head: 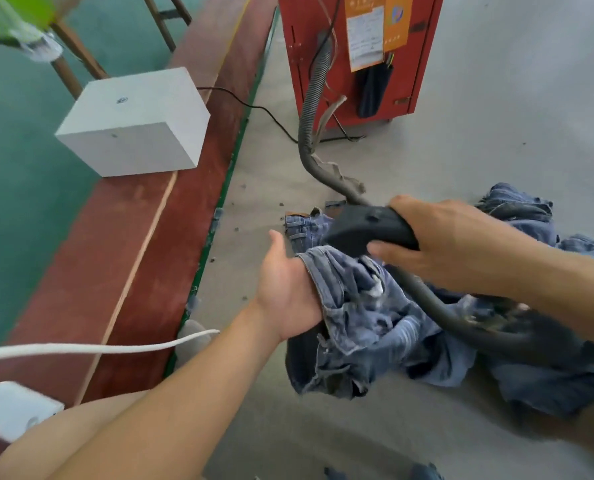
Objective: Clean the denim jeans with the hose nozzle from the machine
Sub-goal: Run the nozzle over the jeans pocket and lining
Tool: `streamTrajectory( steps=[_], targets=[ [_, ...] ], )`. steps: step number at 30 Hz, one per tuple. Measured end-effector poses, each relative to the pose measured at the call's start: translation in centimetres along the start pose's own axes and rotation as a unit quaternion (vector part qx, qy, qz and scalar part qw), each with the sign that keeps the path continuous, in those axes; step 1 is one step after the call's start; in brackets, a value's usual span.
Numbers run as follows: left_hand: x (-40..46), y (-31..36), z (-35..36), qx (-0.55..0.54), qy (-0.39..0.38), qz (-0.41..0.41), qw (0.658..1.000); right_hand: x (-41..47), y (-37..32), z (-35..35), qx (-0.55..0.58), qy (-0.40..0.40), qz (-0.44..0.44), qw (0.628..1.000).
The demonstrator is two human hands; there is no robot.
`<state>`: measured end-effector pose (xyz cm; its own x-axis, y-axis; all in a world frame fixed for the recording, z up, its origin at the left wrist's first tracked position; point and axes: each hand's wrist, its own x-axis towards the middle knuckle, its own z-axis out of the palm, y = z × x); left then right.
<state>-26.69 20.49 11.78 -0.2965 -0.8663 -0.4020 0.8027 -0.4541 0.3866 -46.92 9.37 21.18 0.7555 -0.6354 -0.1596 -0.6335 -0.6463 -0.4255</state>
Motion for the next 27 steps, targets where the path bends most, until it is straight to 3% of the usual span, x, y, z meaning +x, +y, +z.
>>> streamTrajectory(
  steps=[4,11,17,23,27],
  targets=[
    [0.9,0.4,0.1,-0.044,-0.006,0.048,0.998,-1.7,-1.2,1.7,-0.036,-0.093,0.026,0.995],
    [2.3,-1.8,1.6,-0.046,-0.025,0.059,0.997,2.3,-0.1,2.2,0.085,0.032,0.141,0.986],
    [2.9,2.1,1.0,-0.084,0.037,0.141,0.986,-2.0,-0.4,2.6,0.011,-0.048,0.117,0.992],
    [4.0,0.4,1.8,-0.038,-0.005,0.101,0.994,1.4,-0.8,2.5,0.123,0.013,0.148,0.981],
    [3.8,2.0,1.9,-0.074,0.005,0.133,0.988,-1.6,-0.3,1.6,0.055,-0.015,0.127,0.990]
  ],
)
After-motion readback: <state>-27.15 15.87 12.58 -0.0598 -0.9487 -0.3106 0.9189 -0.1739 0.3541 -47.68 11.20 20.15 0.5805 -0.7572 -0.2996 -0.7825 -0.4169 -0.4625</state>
